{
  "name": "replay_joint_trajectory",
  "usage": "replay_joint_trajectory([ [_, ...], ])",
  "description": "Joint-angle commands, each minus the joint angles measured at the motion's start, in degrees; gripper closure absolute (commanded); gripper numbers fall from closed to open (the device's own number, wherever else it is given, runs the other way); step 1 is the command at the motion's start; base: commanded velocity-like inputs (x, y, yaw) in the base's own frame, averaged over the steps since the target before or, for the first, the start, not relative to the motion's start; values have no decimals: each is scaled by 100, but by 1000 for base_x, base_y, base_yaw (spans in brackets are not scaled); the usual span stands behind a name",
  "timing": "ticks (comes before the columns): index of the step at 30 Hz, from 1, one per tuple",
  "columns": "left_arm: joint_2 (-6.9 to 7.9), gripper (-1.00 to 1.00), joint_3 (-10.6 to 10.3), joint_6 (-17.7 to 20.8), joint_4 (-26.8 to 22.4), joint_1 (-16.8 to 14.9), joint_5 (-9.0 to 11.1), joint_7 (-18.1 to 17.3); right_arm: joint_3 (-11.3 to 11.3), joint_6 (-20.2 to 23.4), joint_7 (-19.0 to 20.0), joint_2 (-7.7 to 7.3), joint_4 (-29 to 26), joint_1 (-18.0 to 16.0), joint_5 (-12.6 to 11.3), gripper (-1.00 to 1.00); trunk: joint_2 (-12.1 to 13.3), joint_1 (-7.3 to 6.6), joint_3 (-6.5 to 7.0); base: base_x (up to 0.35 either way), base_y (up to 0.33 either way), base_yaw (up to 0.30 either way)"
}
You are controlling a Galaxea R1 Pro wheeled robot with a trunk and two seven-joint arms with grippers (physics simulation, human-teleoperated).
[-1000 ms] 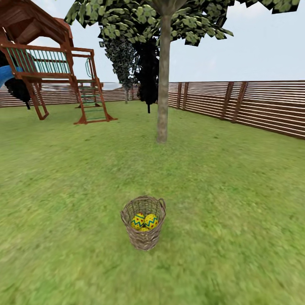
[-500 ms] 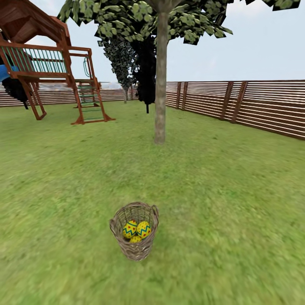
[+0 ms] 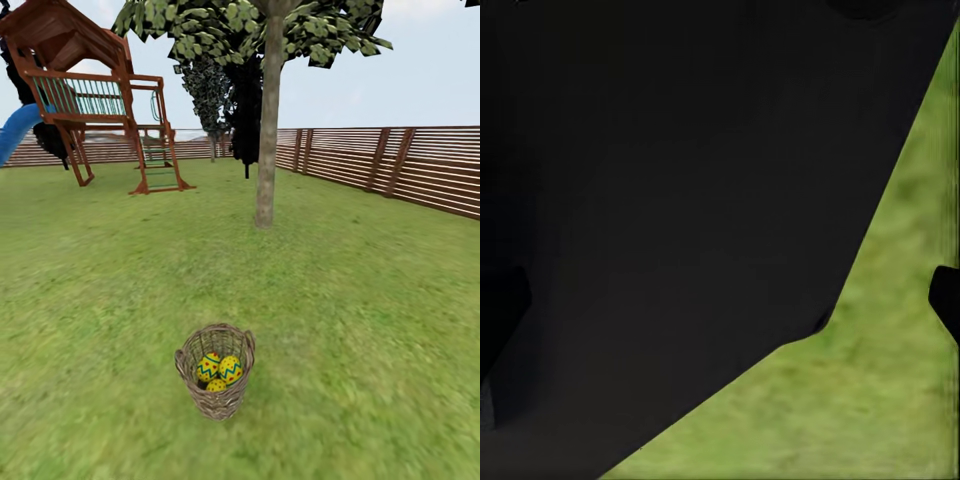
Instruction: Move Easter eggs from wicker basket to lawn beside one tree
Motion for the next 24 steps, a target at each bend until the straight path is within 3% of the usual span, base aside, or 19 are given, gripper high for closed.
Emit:
replay_joint_trajectory([
  [1, -1, -100, 30, -14, -3, 1, 6, 7, 42, -27, -6, 1, 11, -2, 11, -100, -1, 1, -2, 101, -96, 271],
  [17, -1, -100, 30, -14, -1, 1, 6, 7, 44, -27, -5, 2, 12, -3, 13, -100, -1, 1, -31, 47, -22, 280],
  [24, -1, -100, 30, -7, 5, 1, 6, 7, 43, -27, -2, -8, 12, -3, 13, -100, -1, 1, -57, 220, -1, 268],
])
